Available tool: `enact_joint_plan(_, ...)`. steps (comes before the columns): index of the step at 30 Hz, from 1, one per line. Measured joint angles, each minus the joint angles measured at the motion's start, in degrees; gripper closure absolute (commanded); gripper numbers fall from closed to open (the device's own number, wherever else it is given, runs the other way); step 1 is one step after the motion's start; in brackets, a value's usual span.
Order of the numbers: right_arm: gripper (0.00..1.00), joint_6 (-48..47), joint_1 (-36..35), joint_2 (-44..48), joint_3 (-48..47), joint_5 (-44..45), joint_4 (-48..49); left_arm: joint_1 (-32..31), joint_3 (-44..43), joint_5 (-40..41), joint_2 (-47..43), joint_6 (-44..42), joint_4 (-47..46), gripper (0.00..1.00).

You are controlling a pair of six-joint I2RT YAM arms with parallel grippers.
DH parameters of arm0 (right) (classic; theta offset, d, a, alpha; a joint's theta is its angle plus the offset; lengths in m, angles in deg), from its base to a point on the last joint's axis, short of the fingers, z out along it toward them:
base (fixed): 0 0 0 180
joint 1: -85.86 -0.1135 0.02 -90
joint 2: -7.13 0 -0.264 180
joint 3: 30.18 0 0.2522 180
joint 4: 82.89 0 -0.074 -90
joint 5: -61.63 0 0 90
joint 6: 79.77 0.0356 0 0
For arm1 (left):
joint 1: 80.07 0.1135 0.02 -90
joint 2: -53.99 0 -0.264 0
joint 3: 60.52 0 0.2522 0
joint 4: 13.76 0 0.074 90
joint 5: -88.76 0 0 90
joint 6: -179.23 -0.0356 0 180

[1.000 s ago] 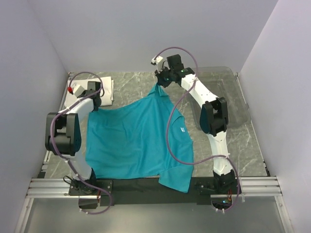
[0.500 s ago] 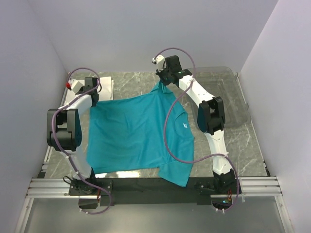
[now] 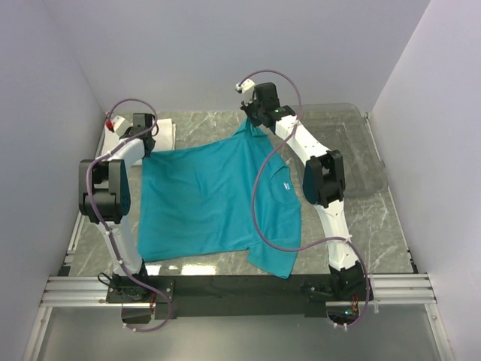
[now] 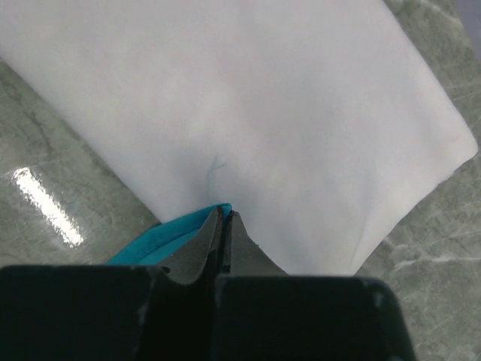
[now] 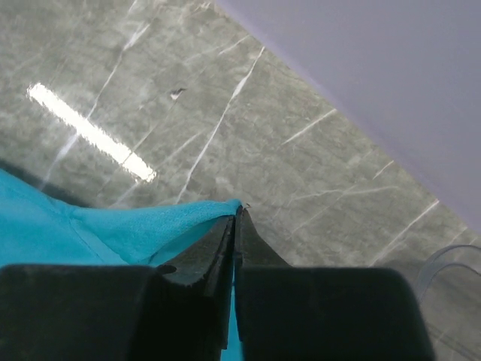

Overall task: Fold and stack the t-shirts
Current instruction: Flatten the tshirt out

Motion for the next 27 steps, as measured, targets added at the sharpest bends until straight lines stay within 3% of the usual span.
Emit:
enact_joint_plan(1, 0.72, 0.1, 0.0, -0.3, -0.5, 0.2, 0.1, 0.2, -1.0, 0.0, 0.5, 0.0, 0.4, 0.93)
enact_joint_plan(2, 0.50, 0.2, 0.0, -0.7, -0.7, 0.7, 0.5, 0.4, -1.8, -0.1, 0.9, -0.1, 0.6, 0.69)
enact_joint_plan(3, 0.40, 0.5, -0.1, -1.0, -1.1, 1.3, 0.8, 0.6, -2.7, -0.3, 1.3, -0.8, 0.8, 0.56)
enact_joint_plan(5, 0.24, 0.2, -0.2, -1.4, -1.5, 2.3, 1.3, 1.4, -4.9, -2.7, 1.9, -2.1, 1.5, 0.32)
enact_joint_plan(7, 0.16, 0.0, -0.2, -1.4, -1.5, 2.7, 1.2, 2.1, -6.6, -4.6, 2.0, -3.3, 1.8, 0.26)
enact_joint_plan(10, 0.13, -0.4, 0.1, 0.2, 0.2, 0.8, 1.2, 3.3, -7.6, -7.2, 0.5, -5.8, 1.8, 0.24)
enact_joint_plan(14, 0.15, -6.7, 0.6, 10.2, 12.2, -9.9, -3.5, 4.9, -4.7, -12.5, -5.7, -8.8, 2.5, 0.24)
enact_joint_plan(20, 0.20, -35.0, 0.7, 32.4, 34.2, -32.7, -25.7, 6.5, 11.0, -22.0, -26.3, -10.1, 5.5, 0.26)
enact_joint_plan(23, 0.21, -45.7, -1.0, 41.0, 46.5, -37.3, -35.1, 6.4, 20.6, -26.1, -36.5, -8.9, 9.0, 0.27)
enact_joint_plan(27, 0.22, -50.7, -4.7, 48.7, 65.2, -37.3, -39.1, 6.4, 30.5, -29.8, -46.0, -5.2, 15.7, 0.28)
